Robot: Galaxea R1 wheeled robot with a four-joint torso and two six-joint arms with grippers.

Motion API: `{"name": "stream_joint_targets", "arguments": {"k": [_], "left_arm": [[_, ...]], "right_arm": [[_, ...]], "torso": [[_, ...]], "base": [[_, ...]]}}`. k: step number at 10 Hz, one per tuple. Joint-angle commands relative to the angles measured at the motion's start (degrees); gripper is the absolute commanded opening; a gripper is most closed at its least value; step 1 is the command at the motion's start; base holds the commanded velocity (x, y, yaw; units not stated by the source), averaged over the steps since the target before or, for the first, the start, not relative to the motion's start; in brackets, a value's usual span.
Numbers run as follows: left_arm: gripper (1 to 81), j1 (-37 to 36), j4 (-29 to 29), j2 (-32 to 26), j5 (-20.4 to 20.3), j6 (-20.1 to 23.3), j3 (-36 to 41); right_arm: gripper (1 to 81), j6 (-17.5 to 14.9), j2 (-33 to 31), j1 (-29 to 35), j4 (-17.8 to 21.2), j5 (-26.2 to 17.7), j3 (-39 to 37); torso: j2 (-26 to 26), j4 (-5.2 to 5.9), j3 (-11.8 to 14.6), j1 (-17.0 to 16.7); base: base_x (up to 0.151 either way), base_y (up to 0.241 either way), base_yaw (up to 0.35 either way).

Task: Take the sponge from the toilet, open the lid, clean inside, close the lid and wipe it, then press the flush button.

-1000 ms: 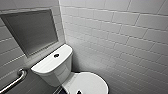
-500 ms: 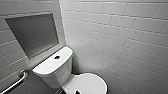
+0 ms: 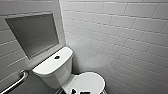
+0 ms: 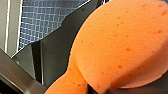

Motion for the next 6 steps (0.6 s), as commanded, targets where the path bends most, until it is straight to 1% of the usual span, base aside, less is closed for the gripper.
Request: {"name": "stream_joint_targets", "arguments": {"k": [1,2,3,5,6], "left_arm": [[81.1,-9.5,2.3,-4.3,-5.8,-10.1,6.5],[81.1,-9.5,2.4,-5.5,-5.9,-14.1,6.9],[81.1,-9.7,2.5,-6.2,-6.0,-16.9,6.9],[81.1,-10.4,2.5,-7.7,-6.6,-21.6,6.8],[81.1,-10.7,2.5,-8.8,-7.9,-23.2,7.2]], "right_arm": [[1.0,-0.2,-0.7,0.3,-1.1,-2.3,0.3],[1.0,-0.2,-0.5,0.3,-1.1,-2.3,0.1],[1.0,-0.2,-0.2,0.4,-1.1,-2.3,-0.2],[1.0,-0.2,0.2,0.5,-1.2,-2.3,-0.4],[1.0,-0.1,0.3,0.8,-1.1,-2.3,-0.4]], "torso": [[0.0,0.00,0.0,0.0],[0.0,0.00,0.0,0.0],[0.0,0.00,0.0,0.0],[0.0,0.00,0.0,0.0],[0.0,0.00,0.0,0.0]], "base": [[0.000,0.000,0.000],[0.000,0.000,0.000],[0.000,0.000,0.000],[0.000,0.000,0.000],[0.000,0.000,0.000]]}}
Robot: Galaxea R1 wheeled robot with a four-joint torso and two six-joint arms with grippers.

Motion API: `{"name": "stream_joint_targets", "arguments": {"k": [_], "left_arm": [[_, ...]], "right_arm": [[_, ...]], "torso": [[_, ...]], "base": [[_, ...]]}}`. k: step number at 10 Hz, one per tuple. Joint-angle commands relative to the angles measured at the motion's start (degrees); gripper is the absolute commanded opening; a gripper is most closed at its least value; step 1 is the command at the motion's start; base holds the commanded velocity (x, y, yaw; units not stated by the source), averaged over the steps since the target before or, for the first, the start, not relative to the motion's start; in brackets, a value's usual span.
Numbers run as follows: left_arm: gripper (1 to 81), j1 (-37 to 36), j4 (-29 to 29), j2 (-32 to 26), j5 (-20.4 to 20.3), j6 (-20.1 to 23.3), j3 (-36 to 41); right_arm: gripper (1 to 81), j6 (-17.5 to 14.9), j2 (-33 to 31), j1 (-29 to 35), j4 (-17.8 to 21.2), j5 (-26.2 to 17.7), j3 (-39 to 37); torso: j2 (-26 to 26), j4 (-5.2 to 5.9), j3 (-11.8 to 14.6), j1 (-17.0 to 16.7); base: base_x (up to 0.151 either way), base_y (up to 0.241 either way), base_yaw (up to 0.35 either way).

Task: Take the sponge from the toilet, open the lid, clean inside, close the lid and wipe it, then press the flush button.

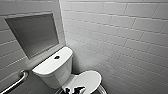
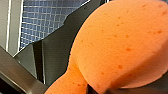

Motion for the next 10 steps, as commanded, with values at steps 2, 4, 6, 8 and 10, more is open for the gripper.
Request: {"name": "stream_joint_targets", "arguments": {"k": [2,4,6,8,10], "left_arm": [[81.1,-9.1,2.4,-4.5,-3.8,-4.5,1.6],[81.1,-10.3,2.4,-7.3,-3.8,-10.0,1.7],[81.1,-10.4,2.4,-8.7,-3.8,-13.2,1.3],[81.1,-11.9,2.4,-10.2,-3.7,-16.9,1.1],[81.1,-13.1,2.4,-13.7,-3.6,-22.6,0.2]], "right_arm": [[1.0,-0.1,-0.4,0.8,-1.2,-2.4,0.3],[1.0,-0.1,-0.3,0.8,-1.1,-2.4,0.2],[1.0,-0.2,-0.1,0.8,-1.0,-2.4,0.2],[1.0,-0.2,0.8,0.8,-1.0,-2.5,-1.2],[1.0,-0.1,1.7,0.8,-1.0,-2.4,-3.1]], "torso": [[0.0,-0.02,0.0,0.0],[0.0,-0.02,0.0,0.0],[0.0,-0.02,0.0,0.0],[0.0,-0.02,0.0,0.0],[0.0,-0.02,0.0,0.0]], "base": [[0.000,0.000,0.000],[0.000,0.000,0.000],[0.000,0.000,0.000],[0.000,0.000,0.000],[0.000,0.000,0.000]]}}
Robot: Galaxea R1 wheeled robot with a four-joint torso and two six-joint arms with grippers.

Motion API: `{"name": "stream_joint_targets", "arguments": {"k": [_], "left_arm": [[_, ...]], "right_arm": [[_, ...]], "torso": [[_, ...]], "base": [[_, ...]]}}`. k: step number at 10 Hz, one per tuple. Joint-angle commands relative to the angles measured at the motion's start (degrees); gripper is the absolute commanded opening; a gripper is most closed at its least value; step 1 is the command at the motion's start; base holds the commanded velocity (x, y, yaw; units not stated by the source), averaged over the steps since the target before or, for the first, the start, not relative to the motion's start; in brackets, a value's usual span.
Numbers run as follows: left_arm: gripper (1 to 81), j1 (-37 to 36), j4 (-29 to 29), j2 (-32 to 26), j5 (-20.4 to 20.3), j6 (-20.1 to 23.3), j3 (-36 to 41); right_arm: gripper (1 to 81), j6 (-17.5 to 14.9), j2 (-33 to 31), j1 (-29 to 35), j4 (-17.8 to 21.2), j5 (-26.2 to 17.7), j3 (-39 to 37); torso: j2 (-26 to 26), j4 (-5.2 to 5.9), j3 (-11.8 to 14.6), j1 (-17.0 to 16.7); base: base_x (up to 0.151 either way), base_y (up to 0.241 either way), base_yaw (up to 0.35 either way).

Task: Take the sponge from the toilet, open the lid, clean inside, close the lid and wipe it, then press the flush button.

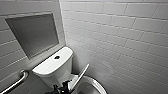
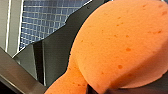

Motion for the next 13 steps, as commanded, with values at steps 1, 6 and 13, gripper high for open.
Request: {"name": "stream_joint_targets", "arguments": {"k": [1,6,13], "left_arm": [[81.1,-9.5,2.3,-6.6,0.1,-5.6,-0.3],[81.1,-9.6,4.2,-12.3,0.1,-12.9,-2.7],[81.1,-4.4,25.1,-14.0,0.1,-14.9,-5.4]], "right_arm": [[1.0,0.0,-0.3,0.4,-1.0,-2.0,-1.3],[1.0,0.2,-0.3,-0.2,-1.0,-2.0,-1.1],[1.0,0.0,-0.3,0.2,-1.1,-2.0,-0.8]], "torso": [[0.0,0.00,0.0,0.0],[0.0,0.00,0.0,0.0],[0.0,-0.02,0.0,0.0]], "base": [[0.000,0.000,0.000],[0.000,0.000,0.000],[0.000,0.000,0.000]]}}
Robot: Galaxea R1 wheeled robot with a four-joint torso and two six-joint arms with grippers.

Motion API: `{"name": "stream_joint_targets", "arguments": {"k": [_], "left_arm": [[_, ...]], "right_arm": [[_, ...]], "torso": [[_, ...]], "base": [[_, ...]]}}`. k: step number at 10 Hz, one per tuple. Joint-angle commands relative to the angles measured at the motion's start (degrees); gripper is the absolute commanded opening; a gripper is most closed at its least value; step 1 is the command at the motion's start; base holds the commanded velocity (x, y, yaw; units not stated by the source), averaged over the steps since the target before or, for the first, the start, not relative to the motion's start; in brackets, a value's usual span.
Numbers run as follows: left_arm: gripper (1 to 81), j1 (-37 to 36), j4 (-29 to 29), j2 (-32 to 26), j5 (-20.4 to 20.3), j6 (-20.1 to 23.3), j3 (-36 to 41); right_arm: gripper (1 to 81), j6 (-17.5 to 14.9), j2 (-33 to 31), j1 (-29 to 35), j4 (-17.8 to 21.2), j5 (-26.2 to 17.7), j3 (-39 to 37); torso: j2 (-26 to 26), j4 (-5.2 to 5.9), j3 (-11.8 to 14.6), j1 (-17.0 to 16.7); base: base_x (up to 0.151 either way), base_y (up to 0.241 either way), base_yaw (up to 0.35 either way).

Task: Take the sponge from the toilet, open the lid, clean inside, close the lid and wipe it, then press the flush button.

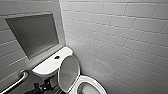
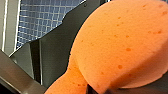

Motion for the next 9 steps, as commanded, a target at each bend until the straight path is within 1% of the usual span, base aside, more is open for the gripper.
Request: {"name": "stream_joint_targets", "arguments": {"k": [1,2,3,4,5,6,7,8,9], "left_arm": [[81.1,-1.1,18.2,-1.7,-0.4,-0.2,-2.3],[81.1,1.3,24.3,-1.7,-0.4,-0.2,-4.8],[81.1,3.5,31.5,-1.6,-0.4,-0.2,-7.1],[81.1,6.2,44.1,-1.0,-0.7,-0.2,-10.3],[81.1,8.4,61.0,-0.3,-3.0,-0.1,-13.7],[81.1,9.8,56.1,0.3,0.1,-0.3,-12.5],[81.1,13.3,91.7,1.1,-2.2,-1.5,-19.2],[81.1,15.4,99.8,1.8,-1.1,-1.8,-21.0],[81.1,18.0,106.0,3.3,1.3,-2.1,-22.7]], "right_arm": [[1.0,-0.2,-1.1,0.8,-1.1,-2.1,1.3],[1.0,-0.3,-1.1,1.0,-1.2,-2.1,1.5],[1.0,-0.4,-1.2,1.1,-1.2,-2.1,1.5],[1.0,-0.4,-1.3,1.1,-1.2,-2.1,1.4],[1.0,-0.4,-1.5,1.1,-1.2,-2.1,1.5],[1.0,-0.4,-1.8,1.1,-1.2,-2.1,1.5],[1.0,-0.4,-1.9,1.0,-1.2,-2.1,1.5],[1.0,-0.4,-1.8,1.2,-1.2,-2.1,1.5],[1.0,-0.4,-1.6,1.3,-1.2,-2.1,1.5]], "torso": [[0.0,0.00,0.0,0.0],[0.0,0.00,0.0,0.0],[0.0,0.00,0.0,0.0],[0.0,0.00,0.0,0.0],[0.0,0.00,0.0,0.0],[0.0,0.00,0.0,0.0],[0.0,0.00,0.0,0.0],[0.0,0.00,0.0,0.0],[0.0,0.00,0.0,0.0]], "base": [[0.000,0.000,0.000],[0.000,0.000,0.000],[0.000,0.000,0.000],[0.000,0.000,0.000],[0.000,0.000,0.000],[0.000,0.000,0.000],[0.000,0.000,0.000],[0.000,0.000,0.000],[0.000,0.000,0.000]]}}
